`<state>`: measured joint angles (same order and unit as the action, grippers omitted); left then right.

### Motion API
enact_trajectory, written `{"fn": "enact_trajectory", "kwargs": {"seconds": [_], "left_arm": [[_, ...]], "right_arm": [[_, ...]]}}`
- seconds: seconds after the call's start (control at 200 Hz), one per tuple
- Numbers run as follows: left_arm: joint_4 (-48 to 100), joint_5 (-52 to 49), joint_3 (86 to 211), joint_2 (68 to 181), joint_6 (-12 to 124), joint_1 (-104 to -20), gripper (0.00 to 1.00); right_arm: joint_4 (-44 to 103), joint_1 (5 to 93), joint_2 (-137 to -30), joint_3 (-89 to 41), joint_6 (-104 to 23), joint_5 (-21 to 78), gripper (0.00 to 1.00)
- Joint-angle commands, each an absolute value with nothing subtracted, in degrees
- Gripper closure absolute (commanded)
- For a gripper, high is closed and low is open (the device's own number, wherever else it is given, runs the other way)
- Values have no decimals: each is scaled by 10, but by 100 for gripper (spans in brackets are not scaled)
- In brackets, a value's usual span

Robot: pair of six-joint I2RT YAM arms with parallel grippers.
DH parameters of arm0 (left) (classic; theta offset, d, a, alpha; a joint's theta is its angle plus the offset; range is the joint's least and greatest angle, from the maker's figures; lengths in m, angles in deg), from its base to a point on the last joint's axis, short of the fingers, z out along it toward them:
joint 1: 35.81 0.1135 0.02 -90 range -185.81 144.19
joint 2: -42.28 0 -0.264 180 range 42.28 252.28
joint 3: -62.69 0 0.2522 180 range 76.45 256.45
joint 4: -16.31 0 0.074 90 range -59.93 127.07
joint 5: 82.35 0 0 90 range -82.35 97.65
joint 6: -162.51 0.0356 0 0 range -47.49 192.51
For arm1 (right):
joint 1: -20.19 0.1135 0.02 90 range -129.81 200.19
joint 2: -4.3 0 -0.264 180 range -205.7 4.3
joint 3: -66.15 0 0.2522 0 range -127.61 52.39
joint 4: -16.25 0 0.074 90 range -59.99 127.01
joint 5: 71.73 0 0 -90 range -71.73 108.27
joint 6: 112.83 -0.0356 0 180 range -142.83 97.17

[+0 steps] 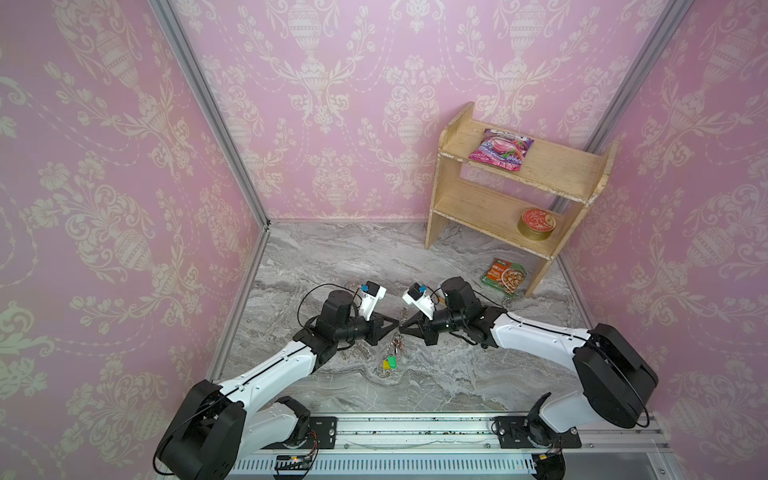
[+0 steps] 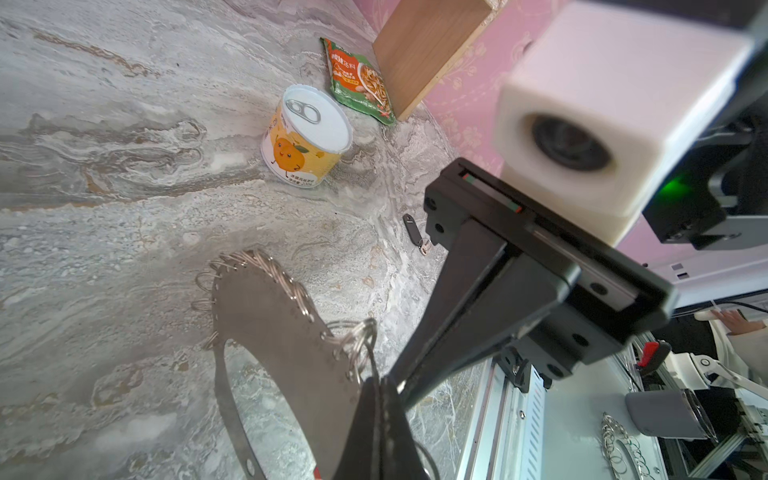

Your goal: Put the keys on the keyring

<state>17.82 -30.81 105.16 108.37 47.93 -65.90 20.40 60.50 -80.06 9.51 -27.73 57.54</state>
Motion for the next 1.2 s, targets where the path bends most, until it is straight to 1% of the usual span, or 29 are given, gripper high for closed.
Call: {"fn": "enact_trajectory", "kwargs": {"seconds": [0.0,0.1,0.19,0.3,0.575,0.746,0.956,1.071,1.191], "left_arm": [[192,-323,1061,1093,478,-664,100],[206,-319,1068,1090,485,-665,100],[216,-315,1071,1088,485,-666,93],[217,-313,1074,1089,486,-673,88],[243,-309,1096,1110,503,-696,87],[256,-310,1106,1129,514,-702,86],[252,-309,1114,1149,517,-709,86],[252,-310,1119,1158,519,-712,86],[252,-311,1124,1163,521,-715,86]], "right_arm": [[237,620,-775,133,-311,527,100],[249,627,-752,158,-325,501,100],[258,628,-736,178,-336,468,100],[264,628,-741,191,-341,443,100],[238,629,-793,203,-351,401,100],[223,629,-822,204,-349,402,100],[230,629,-810,210,-341,396,89],[241,628,-799,212,-338,393,82],[254,627,-794,211,-335,391,77]]}}
